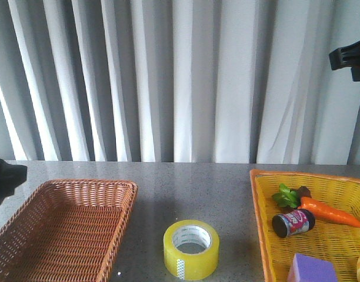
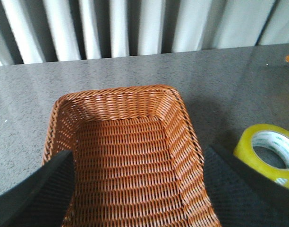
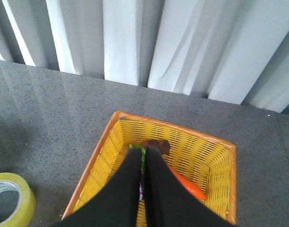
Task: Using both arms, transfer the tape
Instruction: 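Open the right gripper and raise it away from the tape, then move the left gripper over the tape roll and lower onto its rim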
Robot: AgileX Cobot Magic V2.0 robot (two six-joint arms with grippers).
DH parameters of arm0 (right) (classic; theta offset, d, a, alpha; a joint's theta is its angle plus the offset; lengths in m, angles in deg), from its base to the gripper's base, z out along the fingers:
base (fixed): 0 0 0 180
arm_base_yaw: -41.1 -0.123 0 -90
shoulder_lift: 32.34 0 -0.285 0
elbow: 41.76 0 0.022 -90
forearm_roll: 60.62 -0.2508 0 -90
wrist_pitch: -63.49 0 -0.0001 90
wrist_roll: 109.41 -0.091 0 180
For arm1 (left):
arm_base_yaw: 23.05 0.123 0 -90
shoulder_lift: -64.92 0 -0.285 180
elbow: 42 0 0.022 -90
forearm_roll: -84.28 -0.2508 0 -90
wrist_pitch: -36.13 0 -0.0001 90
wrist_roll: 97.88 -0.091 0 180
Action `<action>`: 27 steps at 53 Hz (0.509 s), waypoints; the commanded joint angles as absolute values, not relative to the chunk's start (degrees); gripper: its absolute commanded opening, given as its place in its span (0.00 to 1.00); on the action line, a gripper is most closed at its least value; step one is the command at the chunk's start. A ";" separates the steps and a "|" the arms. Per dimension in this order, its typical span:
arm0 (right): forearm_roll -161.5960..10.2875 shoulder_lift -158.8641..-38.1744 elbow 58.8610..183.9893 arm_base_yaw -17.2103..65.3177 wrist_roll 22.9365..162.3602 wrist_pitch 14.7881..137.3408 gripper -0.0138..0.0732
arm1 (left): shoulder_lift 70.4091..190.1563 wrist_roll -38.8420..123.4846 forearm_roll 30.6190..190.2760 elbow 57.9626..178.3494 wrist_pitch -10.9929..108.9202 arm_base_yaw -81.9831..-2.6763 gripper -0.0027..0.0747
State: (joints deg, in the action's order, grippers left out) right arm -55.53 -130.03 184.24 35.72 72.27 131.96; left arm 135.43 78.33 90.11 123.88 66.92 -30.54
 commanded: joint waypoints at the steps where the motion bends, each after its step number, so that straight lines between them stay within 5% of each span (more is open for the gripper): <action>1: -53.36 -127.18 185.63 35.98 72.23 129.44 0.15 | 135.27 76.64 91.11 125.75 62.39 -33.40 0.73; 27: -55.61 -125.41 185.63 35.93 71.67 134.27 0.15 | 155.17 76.64 93.97 152.63 69.88 -46.83 0.73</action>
State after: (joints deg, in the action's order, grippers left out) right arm -55.90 -127.17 184.24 35.72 71.59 136.90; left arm 151.80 76.72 92.93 145.88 70.69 -44.53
